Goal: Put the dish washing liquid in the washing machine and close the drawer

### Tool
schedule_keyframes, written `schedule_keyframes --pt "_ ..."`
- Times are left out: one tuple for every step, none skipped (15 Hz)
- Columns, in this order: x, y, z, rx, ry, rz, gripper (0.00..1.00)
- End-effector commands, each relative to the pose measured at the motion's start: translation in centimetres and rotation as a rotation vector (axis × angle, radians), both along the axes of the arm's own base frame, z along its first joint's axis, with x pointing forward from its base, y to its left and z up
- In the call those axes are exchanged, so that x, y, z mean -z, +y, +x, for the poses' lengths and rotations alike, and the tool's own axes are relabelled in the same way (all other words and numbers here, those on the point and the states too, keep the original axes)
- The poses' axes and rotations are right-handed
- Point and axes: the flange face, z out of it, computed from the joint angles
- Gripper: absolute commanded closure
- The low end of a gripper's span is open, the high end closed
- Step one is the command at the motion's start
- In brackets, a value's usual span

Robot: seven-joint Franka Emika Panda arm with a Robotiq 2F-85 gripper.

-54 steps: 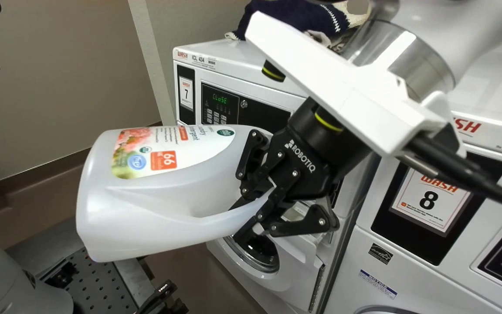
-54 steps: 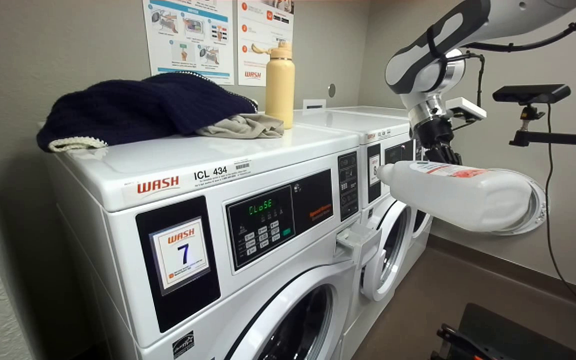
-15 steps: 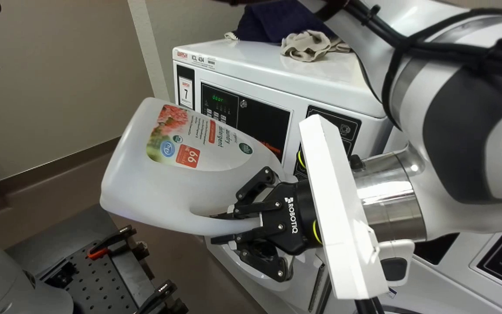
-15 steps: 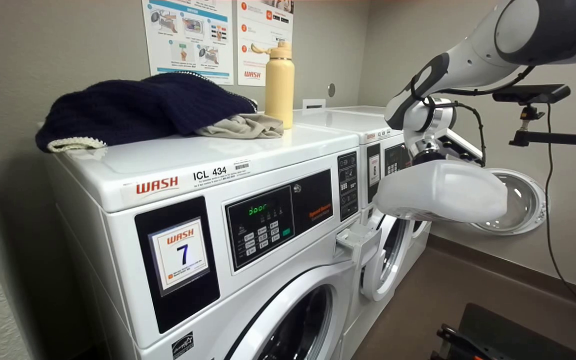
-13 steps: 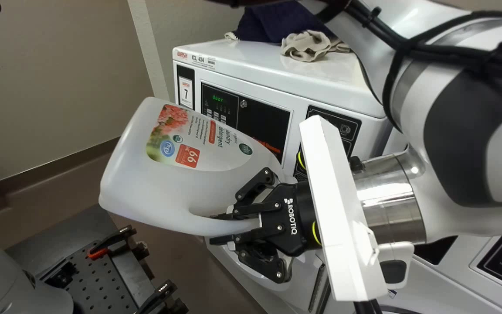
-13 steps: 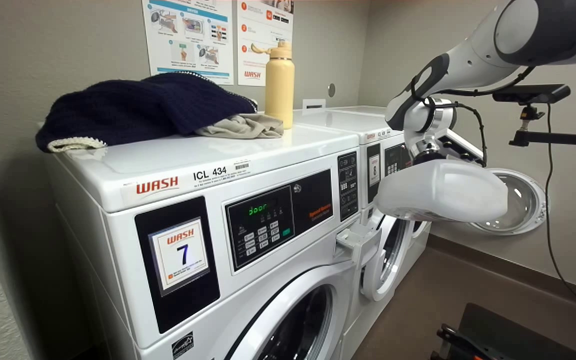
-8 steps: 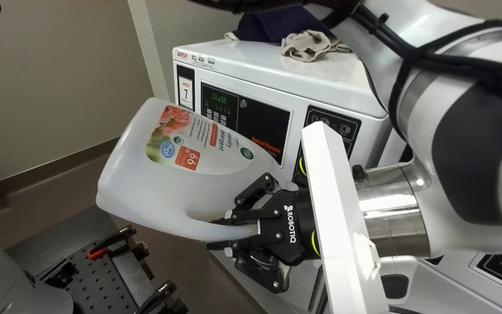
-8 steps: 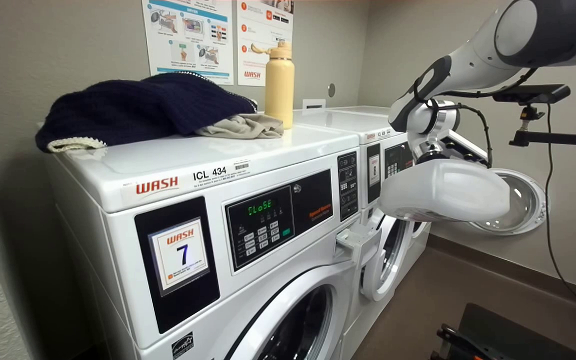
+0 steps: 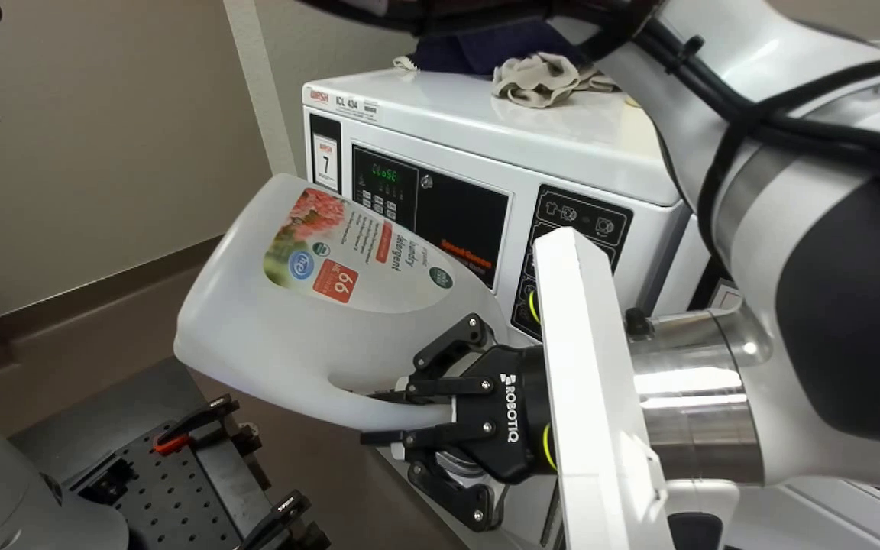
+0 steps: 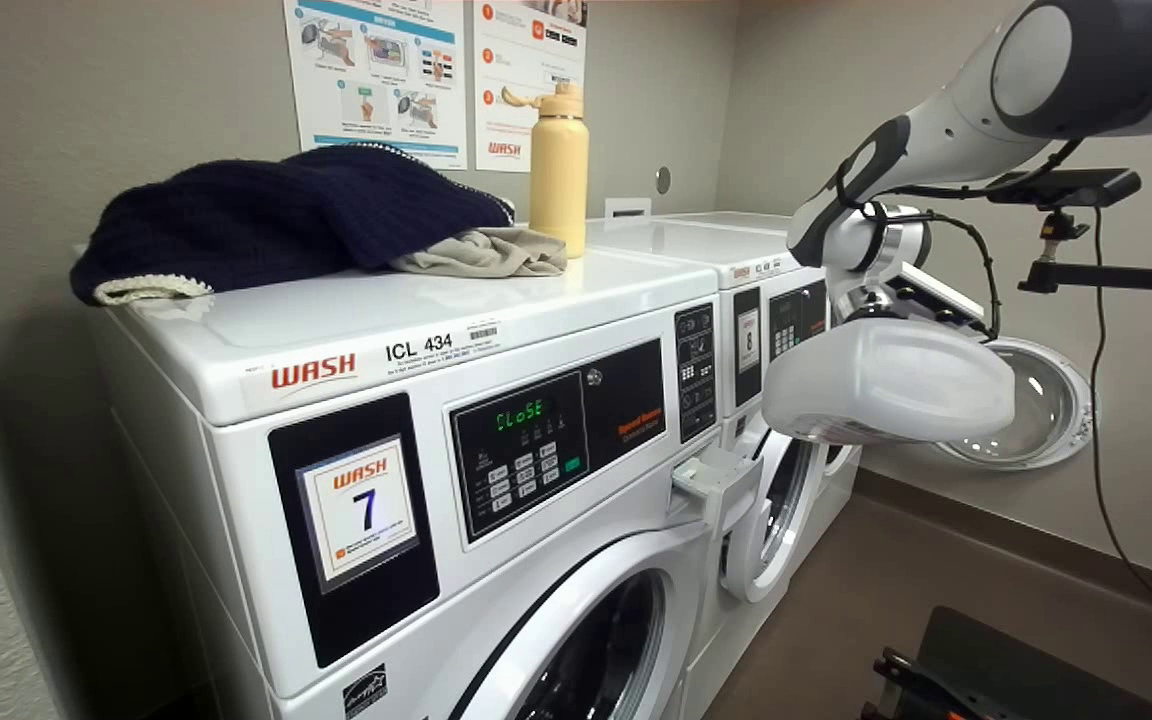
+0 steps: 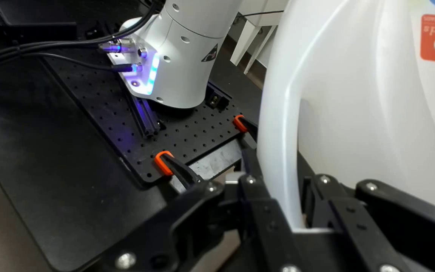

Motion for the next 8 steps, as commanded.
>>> schedule_keyframes --pt "-1.86 0.11 0.16 0.04 0.001 0.047 0.9" --pt "-1.85 0.11 0.19 0.045 0.001 0.048 0.9" --pt "-1.85 0.13 0.23 0.049 0.0 0.049 0.9" --pt "-1.9 0.15 0.27 0.049 -0.003 0.048 0.9" --pt "-2.02 0.22 0.36 0.043 -0.008 0.039 0.9" --pt "-2.15 0.31 0.43 0.036 -0.007 0.031 0.9" --pt "-2.37 0.55 0.6 0.02 -0.007 0.023 0.9" --pt "-2.57 0.75 0.83 0.005 -0.008 0.011 0.9"
